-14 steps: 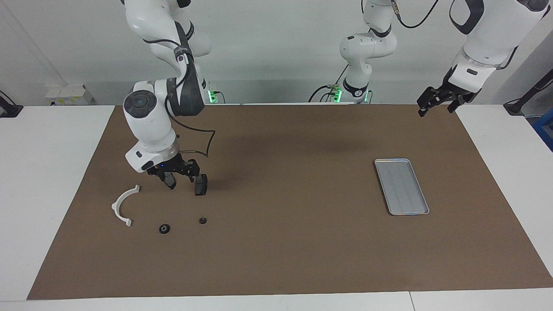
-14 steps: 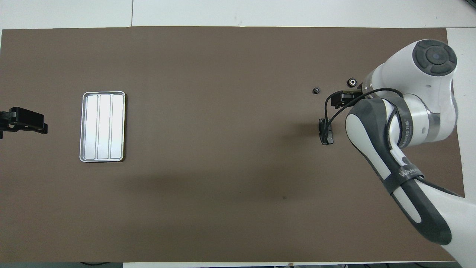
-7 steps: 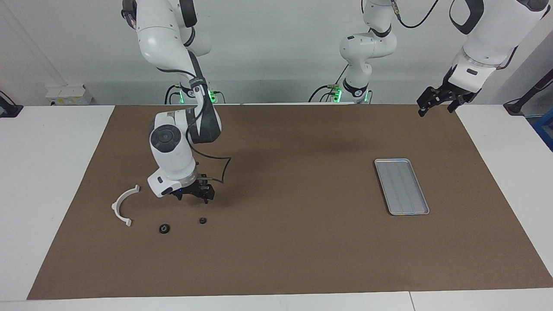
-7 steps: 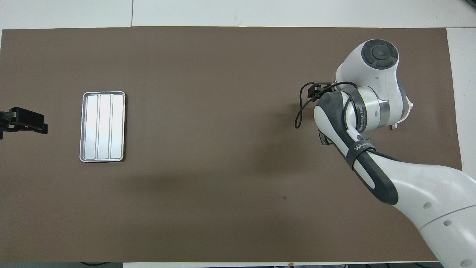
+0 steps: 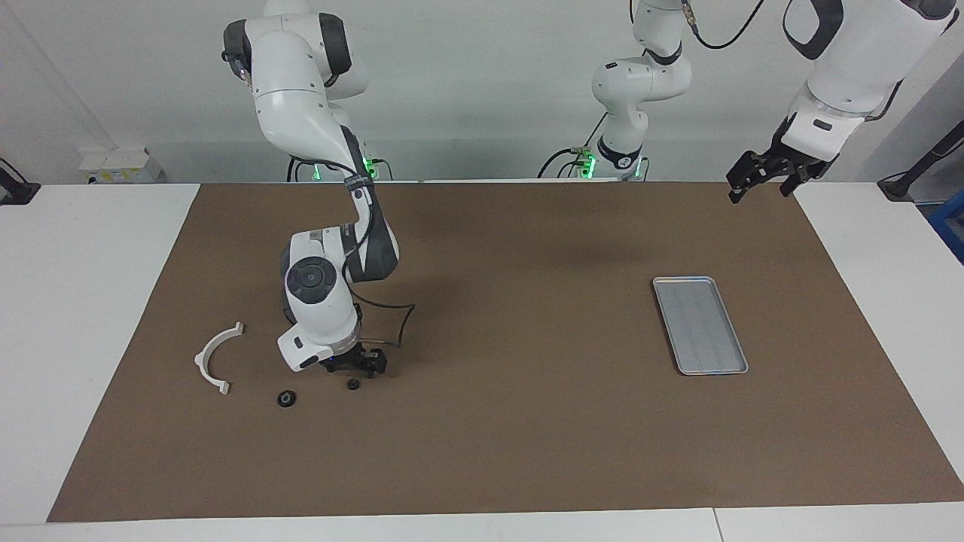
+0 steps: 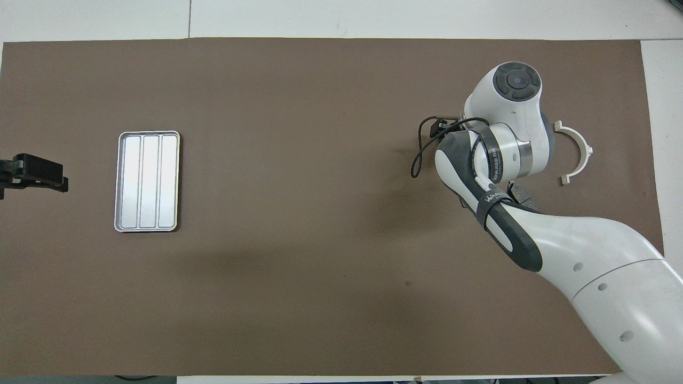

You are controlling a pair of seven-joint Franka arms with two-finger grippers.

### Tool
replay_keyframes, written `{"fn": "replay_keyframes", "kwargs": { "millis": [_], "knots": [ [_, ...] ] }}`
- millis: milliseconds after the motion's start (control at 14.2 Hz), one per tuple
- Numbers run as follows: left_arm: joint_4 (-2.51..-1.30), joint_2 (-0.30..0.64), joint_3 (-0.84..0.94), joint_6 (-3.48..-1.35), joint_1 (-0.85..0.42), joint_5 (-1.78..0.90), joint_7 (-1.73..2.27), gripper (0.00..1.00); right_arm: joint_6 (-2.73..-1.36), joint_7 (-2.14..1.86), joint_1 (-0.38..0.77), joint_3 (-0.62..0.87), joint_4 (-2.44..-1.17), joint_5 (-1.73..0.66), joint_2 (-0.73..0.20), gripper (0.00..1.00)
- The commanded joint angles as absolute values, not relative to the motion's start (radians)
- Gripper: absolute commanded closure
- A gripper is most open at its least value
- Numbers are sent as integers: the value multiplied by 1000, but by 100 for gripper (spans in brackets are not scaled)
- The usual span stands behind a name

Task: Pick bearing gear from pile to tray
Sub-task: 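Grasp the small dark disc with the right gripper and lift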

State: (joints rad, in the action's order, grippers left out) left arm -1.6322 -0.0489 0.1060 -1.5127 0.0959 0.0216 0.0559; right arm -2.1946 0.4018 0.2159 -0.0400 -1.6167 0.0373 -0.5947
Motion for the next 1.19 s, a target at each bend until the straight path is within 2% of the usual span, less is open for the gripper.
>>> {"fn": "replay_keyframes", "kwargs": {
  "millis": [0, 632, 983, 1124],
  "knots": [
    [-1649, -63, 106, -1505, 95, 18, 48, 0, -2201, 425, 216, -40, -1551, 51, -635, 10],
    [-1649, -63, 106, -1505, 95, 18, 48, 0, -2241, 426, 213, -38, -1531, 48, -652, 12],
    [-1649, -63, 106, -1505, 95, 18, 48, 0, -2249, 428, 206, -38, -1534, 38, -652, 33],
    [-1649, -63, 106, -1505, 95, 18, 48, 0, -2249, 428, 203, -38, -1537, 32, -650, 55]
  ]
}}
